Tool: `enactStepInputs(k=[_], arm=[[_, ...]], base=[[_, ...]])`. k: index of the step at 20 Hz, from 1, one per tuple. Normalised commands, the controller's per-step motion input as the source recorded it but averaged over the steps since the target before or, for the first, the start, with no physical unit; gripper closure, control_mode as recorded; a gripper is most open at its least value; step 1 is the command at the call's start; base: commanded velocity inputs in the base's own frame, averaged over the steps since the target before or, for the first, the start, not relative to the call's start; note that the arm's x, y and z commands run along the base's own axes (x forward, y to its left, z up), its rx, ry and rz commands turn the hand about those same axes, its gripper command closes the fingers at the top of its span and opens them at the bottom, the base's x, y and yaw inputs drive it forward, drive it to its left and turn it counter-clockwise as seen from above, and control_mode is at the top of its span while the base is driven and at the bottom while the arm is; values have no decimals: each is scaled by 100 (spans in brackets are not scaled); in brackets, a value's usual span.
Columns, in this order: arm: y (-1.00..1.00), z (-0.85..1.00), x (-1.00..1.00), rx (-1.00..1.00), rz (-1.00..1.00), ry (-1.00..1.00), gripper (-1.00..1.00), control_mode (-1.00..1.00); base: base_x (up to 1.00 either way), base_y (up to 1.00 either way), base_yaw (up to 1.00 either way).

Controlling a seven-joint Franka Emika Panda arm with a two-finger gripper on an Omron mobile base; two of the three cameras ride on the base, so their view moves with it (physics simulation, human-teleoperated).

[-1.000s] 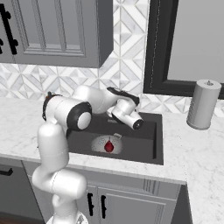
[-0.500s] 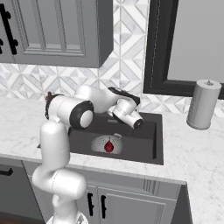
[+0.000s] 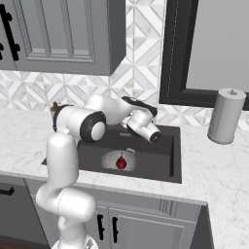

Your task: Put the colander in the sink, put the pear in the colander, and turn on the sink faucet and pour water over the colander.

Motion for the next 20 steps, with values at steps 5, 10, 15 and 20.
enactStepInputs(k=[5,10,15,20], arm=[[-9,0,2,0,0,0,-100,-100],[0,0,11,0,0,0,-100,-100],[1,0,19,0,0,0,-100,-100],[0,0,25,0,0,0,-100,-100]], base=[[0,0,0],[0,0,0],[0,0,0],[0,0,0]])
